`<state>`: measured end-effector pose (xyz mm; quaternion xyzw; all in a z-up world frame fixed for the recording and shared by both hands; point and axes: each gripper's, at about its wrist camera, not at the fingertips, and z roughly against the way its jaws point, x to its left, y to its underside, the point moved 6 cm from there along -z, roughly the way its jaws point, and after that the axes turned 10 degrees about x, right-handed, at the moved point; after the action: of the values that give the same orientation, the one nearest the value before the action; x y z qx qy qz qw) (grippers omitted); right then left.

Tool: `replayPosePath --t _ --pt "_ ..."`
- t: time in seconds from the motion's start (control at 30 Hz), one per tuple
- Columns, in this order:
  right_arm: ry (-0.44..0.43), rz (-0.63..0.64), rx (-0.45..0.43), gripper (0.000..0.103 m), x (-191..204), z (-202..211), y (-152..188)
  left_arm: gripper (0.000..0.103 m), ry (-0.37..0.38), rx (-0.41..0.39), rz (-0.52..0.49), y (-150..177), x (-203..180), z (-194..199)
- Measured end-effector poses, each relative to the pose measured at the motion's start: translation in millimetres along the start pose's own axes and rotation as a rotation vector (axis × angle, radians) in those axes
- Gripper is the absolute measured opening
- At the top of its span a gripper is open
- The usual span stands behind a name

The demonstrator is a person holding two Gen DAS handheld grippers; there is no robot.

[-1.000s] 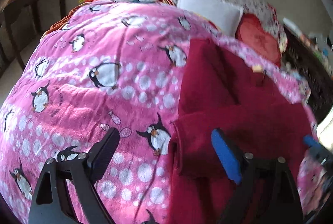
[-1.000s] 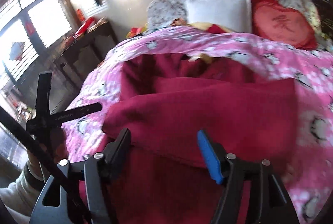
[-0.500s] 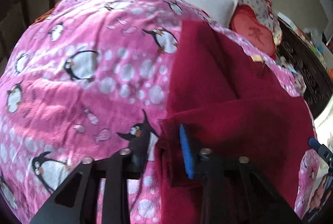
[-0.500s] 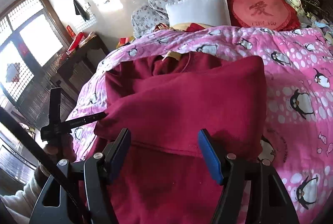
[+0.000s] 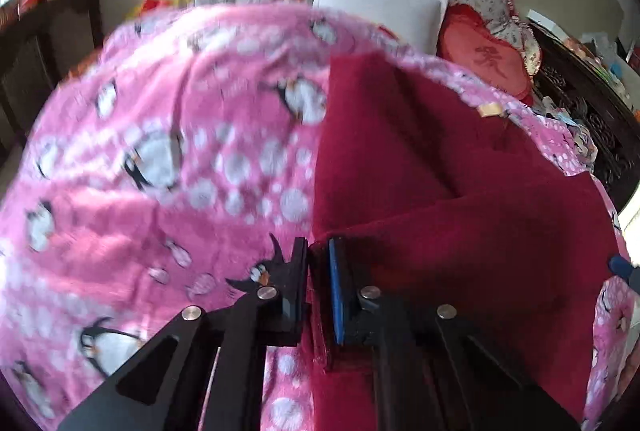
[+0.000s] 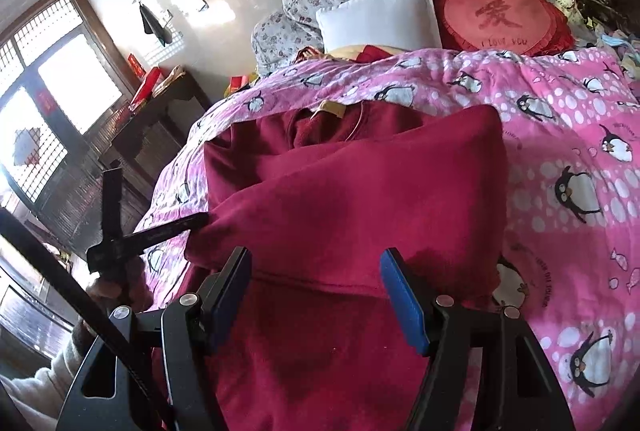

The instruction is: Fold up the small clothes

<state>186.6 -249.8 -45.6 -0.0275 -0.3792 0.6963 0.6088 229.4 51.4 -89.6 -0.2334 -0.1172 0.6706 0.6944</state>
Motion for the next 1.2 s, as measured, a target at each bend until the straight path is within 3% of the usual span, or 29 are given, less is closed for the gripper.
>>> replayPosePath --t 0.17,0.33,0.4,0.43,0.47,0.53,0.67,0.83,0.9,1.0,1.03,1.13,1.2 --pt "0.033 -0.026 -0.053 0.075 -12.0 13.6 -4.5 0.008 0.004 -0.081 -0.028 -17.9 -3.3 33.6" --pt "0.085 -0.073 -0.083 0.075 -26.6 14.1 -16.0 0.007 -0.027 -0.147 -0.026 -59.9 -5.3 51.2" --pt "0.130 -0.048 -0.101 0.072 -25.3 13.5 -25.1 0.007 -0.042 -0.164 -0.011 -72.7 -1.4 53.6" --pt "0.181 -0.031 -0.115 0.064 -24.8 11.3 -32.0 0.007 -0.050 -0.166 0.002 -78.2 2.6 51.0" --pt "0.212 -0.024 -0.113 0.055 -25.3 7.1 -36.5 0.007 -0.056 -0.158 0.007 -80.4 4.7 45.8" --pt "0.257 0.017 -0.091 0.048 -25.7 -9.5 -43.4 0.007 -0.071 -0.110 0.017 -77.4 9.5 24.2" --pt "0.360 0.052 -0.010 0.044 -43.9 -52.7 -44.4 0.007 -0.100 -0.010 0.032 -63.6 18.0 -20.4" --pt "0.305 0.035 -0.043 0.045 -33.6 -28.4 -40.3 0.008 -0.095 0.006 0.042 -53.6 24.0 -25.0" --pt "0.274 0.055 -0.037 0.045 -20.7 -19.3 -32.6 0.015 -0.097 -0.013 0.047 -49.3 26.5 -16.3" --pt "0.372 0.102 0.026 0.047 -18.0 -26.4 -13.2 0.036 -0.079 -0.004 0.077 -40.5 31.2 -12.8" --pt "0.413 0.098 0.067 0.047 -27.5 -40.6 -6.6 0.036 -0.072 0.009 0.090 -35.8 33.2 -12.3" --pt "0.429 0.082 0.047 0.047 -32.4 -45.2 -3.4 0.038 -0.037 0.043 0.117 -20.0 37.9 -4.4" --pt "0.408 0.074 0.038 0.047 -26.2 -32.7 -3.3 0.052 -0.025 0.052 0.122 -4.3 41.9 9.7"
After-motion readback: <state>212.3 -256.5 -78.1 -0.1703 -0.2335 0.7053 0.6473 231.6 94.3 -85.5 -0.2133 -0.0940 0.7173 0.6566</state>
